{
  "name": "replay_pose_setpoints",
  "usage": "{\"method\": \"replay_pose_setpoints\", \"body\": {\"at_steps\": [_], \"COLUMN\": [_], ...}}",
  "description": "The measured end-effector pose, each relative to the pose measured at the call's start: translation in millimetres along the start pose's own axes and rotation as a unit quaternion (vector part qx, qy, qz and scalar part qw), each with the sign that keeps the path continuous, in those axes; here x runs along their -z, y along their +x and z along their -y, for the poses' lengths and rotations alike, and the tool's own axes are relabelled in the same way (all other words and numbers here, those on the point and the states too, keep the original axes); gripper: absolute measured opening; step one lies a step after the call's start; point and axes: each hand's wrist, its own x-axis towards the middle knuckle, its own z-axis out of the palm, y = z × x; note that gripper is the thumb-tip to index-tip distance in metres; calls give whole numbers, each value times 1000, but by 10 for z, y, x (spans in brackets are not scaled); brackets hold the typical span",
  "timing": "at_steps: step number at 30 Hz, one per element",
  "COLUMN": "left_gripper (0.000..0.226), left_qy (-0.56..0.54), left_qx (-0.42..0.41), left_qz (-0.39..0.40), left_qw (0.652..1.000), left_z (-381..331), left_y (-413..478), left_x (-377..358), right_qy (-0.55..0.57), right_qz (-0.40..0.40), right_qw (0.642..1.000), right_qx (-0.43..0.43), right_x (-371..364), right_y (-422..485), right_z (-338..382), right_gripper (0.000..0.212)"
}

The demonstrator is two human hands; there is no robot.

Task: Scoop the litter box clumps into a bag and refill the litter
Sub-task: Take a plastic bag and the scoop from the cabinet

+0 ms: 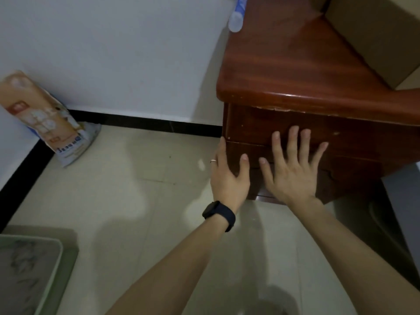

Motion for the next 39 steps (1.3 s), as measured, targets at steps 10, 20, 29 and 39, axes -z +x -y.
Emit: {"method": "replay_pose_setpoints", "body": {"at_steps": [10,20,29,39], "left_gripper": [35,39,41,108], "left_qy": [-18,120,306,477], "left_qx": [5,20,-42,-361], "left_qz": [-60,27,105,4], "left_qw": [998,992,945,801], "left_z": [-51,-136,-458,-1148], "left_y": [249,-464,-693,211], "left_x": [-16,510,754,389], "right_qy": [23,270,470,463], "right_qz": [25,67,112,173], "right_qw": [999,909,734,767], "right_qx": [28,-310,-478,-409], "right_x": [-145,624,896,1129], "right_y": [-189,-565,-507,-1005], "right_z": [-52,407,482,96], "right_gripper": [76,61,111,112]}}
